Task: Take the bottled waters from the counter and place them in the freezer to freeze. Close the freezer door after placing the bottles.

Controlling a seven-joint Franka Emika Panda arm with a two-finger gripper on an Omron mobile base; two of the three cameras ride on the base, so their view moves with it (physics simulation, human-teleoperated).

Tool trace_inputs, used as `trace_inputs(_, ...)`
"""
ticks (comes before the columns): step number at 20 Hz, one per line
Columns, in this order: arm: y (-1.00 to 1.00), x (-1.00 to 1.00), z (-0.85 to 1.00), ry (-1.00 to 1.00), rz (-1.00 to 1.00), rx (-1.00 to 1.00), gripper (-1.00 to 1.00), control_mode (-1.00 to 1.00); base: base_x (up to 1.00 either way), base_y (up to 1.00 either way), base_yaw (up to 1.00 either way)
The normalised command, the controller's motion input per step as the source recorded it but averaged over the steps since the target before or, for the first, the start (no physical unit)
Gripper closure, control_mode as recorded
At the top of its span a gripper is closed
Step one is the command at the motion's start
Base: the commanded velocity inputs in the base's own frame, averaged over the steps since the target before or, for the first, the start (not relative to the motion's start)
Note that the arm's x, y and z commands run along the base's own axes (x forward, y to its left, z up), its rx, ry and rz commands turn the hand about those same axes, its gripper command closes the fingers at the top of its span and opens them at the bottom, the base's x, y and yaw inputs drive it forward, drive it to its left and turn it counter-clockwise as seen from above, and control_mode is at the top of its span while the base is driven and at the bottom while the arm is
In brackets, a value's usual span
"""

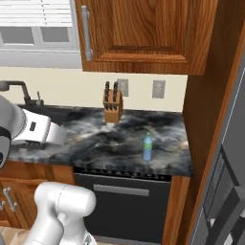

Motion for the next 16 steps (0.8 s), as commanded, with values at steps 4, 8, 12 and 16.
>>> trace_inputs(4, 0.0, 0.0, 0.0, 0.0, 0.0, 0.0, -1.0, 1.0, 0.57, 0.0, 0.0)
trace_inputs(8, 0.0, 0.0, 0.0, 0.0, 0.0, 0.0, -1.0, 1.0, 0.51, 0.0, 0.0)
trace_inputs(12, 0.0, 0.0, 0.0, 0.0, 0.0, 0.0, -1.0, 1.0, 0.39, 0.09, 0.0)
trace_inputs(16, 0.0, 0.0, 0.0, 0.0, -0.01, 0.0, -1.0, -1.0, 0.12, 0.0, 0.0)
